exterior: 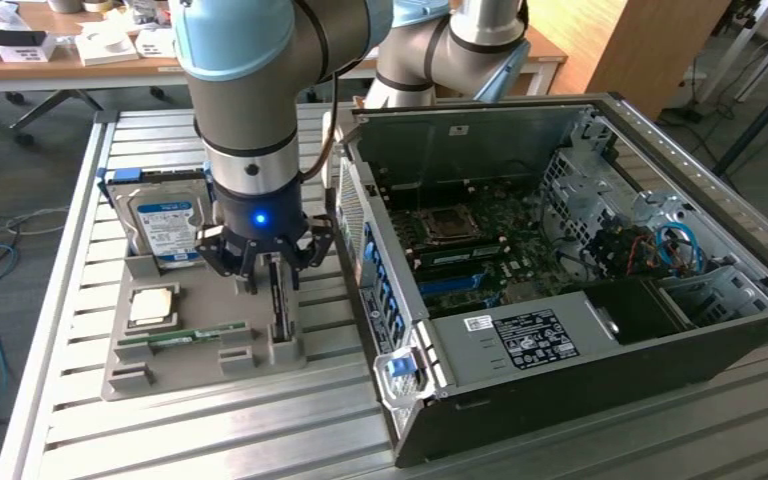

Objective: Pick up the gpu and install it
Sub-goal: 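Pick up the gpu and move the gpu toward the slot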

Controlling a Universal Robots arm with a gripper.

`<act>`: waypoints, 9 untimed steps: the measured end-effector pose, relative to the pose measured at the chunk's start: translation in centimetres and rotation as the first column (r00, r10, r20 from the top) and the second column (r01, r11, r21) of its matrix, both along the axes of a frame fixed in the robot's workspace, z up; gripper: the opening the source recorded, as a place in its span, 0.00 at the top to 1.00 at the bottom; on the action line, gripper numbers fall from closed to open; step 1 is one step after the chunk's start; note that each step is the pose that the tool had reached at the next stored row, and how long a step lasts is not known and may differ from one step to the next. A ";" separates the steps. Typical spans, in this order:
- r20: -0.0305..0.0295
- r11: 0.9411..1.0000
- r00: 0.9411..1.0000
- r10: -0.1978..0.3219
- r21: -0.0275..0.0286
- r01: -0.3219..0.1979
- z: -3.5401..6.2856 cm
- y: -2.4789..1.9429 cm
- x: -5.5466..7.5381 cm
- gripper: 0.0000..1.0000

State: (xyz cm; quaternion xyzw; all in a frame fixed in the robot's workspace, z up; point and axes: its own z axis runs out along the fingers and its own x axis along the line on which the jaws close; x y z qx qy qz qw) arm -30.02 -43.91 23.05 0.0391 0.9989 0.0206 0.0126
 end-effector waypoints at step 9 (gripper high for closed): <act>0.000 1.000 1.000 0.000 0.000 0.000 0.00 0.00 0.0 0.55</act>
